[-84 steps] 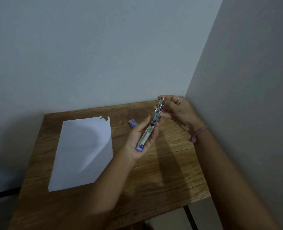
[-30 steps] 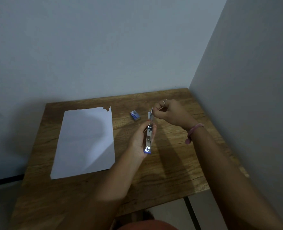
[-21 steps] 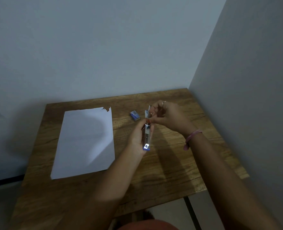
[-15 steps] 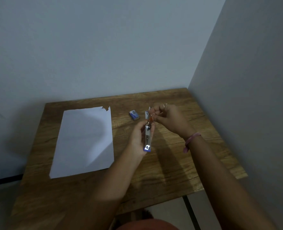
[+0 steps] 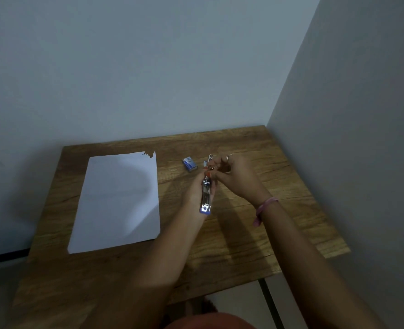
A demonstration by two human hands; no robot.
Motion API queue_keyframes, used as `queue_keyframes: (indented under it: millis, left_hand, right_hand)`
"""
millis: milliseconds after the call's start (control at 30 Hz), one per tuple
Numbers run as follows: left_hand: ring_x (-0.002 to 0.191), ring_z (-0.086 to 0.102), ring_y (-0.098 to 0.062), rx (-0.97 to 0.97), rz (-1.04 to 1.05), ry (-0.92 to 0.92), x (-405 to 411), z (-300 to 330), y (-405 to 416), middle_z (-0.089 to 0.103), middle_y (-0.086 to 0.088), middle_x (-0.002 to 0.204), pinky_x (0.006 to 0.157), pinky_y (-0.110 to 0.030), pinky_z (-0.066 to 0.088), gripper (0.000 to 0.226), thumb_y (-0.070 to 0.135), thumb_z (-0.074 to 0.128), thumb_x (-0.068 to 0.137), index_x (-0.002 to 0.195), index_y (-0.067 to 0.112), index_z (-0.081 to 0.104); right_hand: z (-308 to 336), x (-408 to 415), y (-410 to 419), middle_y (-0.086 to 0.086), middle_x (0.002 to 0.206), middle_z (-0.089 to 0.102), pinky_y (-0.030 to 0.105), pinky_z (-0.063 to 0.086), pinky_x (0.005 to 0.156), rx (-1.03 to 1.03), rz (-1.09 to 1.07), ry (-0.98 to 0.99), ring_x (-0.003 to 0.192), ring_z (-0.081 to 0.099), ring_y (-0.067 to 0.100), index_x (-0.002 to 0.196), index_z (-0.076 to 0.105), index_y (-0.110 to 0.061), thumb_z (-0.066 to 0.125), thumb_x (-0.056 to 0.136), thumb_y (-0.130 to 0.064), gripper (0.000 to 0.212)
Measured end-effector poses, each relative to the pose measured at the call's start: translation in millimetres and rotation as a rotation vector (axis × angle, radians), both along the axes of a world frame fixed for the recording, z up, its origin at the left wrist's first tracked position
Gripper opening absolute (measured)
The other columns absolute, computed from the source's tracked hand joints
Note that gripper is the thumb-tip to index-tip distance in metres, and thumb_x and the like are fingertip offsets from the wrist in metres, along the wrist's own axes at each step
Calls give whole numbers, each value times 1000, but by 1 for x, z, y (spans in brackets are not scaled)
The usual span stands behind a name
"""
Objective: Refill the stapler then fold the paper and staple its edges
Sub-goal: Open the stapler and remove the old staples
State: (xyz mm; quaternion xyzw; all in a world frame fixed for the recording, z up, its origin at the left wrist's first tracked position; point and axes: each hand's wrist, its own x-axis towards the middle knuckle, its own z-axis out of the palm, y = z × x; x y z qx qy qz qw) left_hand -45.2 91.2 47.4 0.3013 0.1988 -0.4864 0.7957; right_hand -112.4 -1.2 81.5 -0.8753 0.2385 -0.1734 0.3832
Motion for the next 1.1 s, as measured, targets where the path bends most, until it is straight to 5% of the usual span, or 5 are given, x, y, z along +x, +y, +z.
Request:
queue_keyframes:
  millis: [367,567,733,867,1100]
  left_hand:
    - [76,72,-16,111,13,-99,-3,-7,-11,72,-12,97,78,-26,57,19,15,70,86,101,5,66]
    - [69,69,-14,207,-2,-145,-3,-7,-14,72,-9,86,63,-23,56,16,19,75,82,90,8,66]
    - [71,71,-15,125,-1,-135,-3,-7,-14,72,-11,95,66,-25,55,24,19,73,82,101,5,66]
    - [72,72,-14,-86,-20,-77,2,-6,-15,72,-11,95,59,-22,58,21,16,66,86,103,4,67]
    - [61,72,-15,-173,-87,-10,6,1,-13,72,-13,74,51,-23,57,15,13,63,89,94,-1,66]
  right_hand:
    - [-9,7,8,-5,88,70,10,43,71,-158,-132,43,79,59,3,90,70,-21,70,82,-11,13]
    - [-7,7,12,3,100,71,25,48,82,-267,-135,90,93,64,15,102,69,-14,62,90,-13,14]
    - [-8,1,12,6,99,72,22,49,79,-290,-112,16,89,65,15,103,69,-10,62,90,-11,15]
    - [-9,-6,12,-1,104,72,9,49,80,7,-151,-223,88,64,-4,110,68,-14,65,88,-5,24]
    - [-13,-11,8,4,106,73,24,55,82,757,-207,-534,101,69,16,118,62,-4,59,91,-1,27]
